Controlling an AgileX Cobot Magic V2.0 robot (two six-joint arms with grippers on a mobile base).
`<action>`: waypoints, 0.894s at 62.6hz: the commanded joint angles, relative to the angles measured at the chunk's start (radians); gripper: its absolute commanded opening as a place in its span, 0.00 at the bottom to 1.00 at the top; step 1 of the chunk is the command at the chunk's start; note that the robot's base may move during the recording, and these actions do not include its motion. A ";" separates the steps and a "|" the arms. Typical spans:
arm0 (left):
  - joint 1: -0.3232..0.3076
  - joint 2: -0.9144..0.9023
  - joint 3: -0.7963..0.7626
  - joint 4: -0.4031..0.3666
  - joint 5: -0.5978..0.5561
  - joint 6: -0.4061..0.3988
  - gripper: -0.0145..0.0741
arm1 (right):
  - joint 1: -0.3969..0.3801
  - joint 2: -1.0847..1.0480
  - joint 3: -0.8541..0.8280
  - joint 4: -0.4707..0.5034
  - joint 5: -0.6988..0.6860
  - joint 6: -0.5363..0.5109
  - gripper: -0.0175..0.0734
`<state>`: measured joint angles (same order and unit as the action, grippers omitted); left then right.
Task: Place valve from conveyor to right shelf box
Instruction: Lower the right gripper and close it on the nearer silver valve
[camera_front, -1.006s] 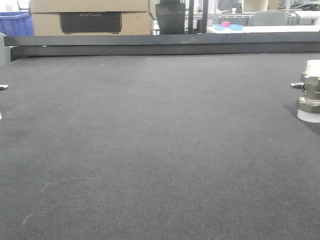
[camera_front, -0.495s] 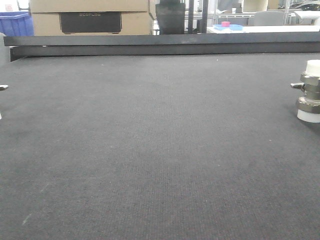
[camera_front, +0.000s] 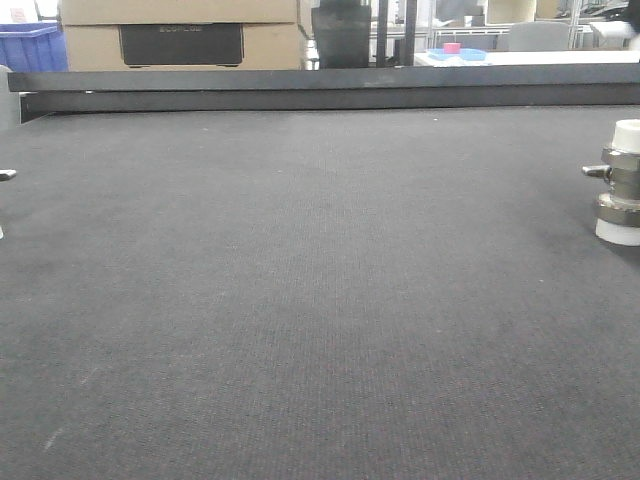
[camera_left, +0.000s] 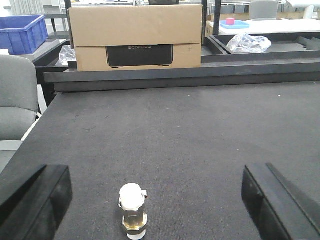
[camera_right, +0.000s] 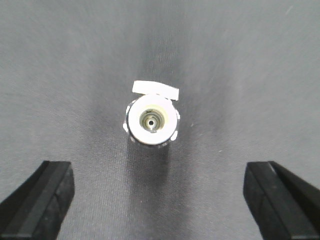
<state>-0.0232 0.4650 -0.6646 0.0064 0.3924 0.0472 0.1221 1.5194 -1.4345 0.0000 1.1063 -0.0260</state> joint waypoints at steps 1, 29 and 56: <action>-0.007 0.001 -0.007 -0.006 -0.007 -0.006 0.84 | -0.016 0.067 -0.042 0.033 0.024 0.008 0.82; -0.007 0.001 -0.007 -0.006 -0.007 -0.006 0.84 | -0.039 0.278 -0.075 0.076 -0.022 -0.027 0.82; -0.007 0.001 -0.007 -0.006 -0.007 -0.006 0.84 | -0.039 0.346 -0.075 0.048 -0.042 -0.027 0.82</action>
<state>-0.0232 0.4650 -0.6646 0.0000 0.3924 0.0472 0.0854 1.8679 -1.5017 0.0644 1.0758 -0.0420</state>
